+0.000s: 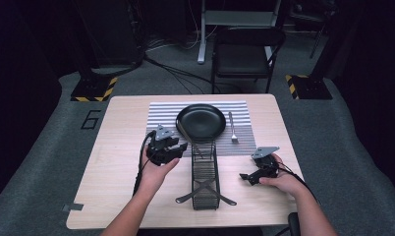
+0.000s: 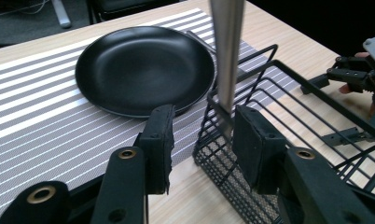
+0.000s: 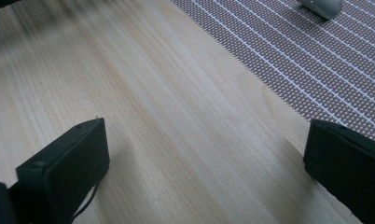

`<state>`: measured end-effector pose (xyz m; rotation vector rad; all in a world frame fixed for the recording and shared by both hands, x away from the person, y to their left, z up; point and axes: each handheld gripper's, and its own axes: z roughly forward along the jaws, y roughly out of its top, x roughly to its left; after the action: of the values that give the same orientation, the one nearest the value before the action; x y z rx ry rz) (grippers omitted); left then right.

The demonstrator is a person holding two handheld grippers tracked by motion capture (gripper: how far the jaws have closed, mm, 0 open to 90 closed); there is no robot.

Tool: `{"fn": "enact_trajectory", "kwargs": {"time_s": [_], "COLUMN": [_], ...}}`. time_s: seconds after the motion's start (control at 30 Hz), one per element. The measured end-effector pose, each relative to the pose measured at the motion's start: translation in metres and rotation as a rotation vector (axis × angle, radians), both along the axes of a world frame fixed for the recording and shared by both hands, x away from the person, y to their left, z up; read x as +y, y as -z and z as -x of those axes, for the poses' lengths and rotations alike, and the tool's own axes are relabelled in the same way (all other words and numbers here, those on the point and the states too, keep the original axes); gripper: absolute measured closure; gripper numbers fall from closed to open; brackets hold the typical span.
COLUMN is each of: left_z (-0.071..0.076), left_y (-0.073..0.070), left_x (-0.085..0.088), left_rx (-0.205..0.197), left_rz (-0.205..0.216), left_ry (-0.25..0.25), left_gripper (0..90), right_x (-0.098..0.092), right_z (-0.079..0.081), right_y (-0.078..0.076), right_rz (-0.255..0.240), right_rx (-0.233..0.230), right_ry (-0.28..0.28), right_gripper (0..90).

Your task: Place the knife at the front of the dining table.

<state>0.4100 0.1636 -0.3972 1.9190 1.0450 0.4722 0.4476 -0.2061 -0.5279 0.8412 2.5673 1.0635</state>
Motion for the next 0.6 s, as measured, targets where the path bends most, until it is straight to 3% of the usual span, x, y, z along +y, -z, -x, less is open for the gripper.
{"fn": "enact_trajectory", "kwargs": {"time_s": [0.17, 0.6], "left_z": [-0.001, -0.012], "left_y": [0.000, 0.006], "left_x": [-0.004, -0.011], "left_rx": [-0.015, -0.015], "left_rz": [0.035, 0.060], "left_ry": [0.007, -0.001], "left_gripper": [61.3, 66.8], "right_x": [0.000, 0.000], "right_z": [0.000, 0.000], "right_y": [0.000, 0.000], "right_rz": [0.000, 0.000], "right_rx": [0.000, 0.000], "right_ry": [0.000, 0.000], "right_gripper": [0.0, 0.0]}}
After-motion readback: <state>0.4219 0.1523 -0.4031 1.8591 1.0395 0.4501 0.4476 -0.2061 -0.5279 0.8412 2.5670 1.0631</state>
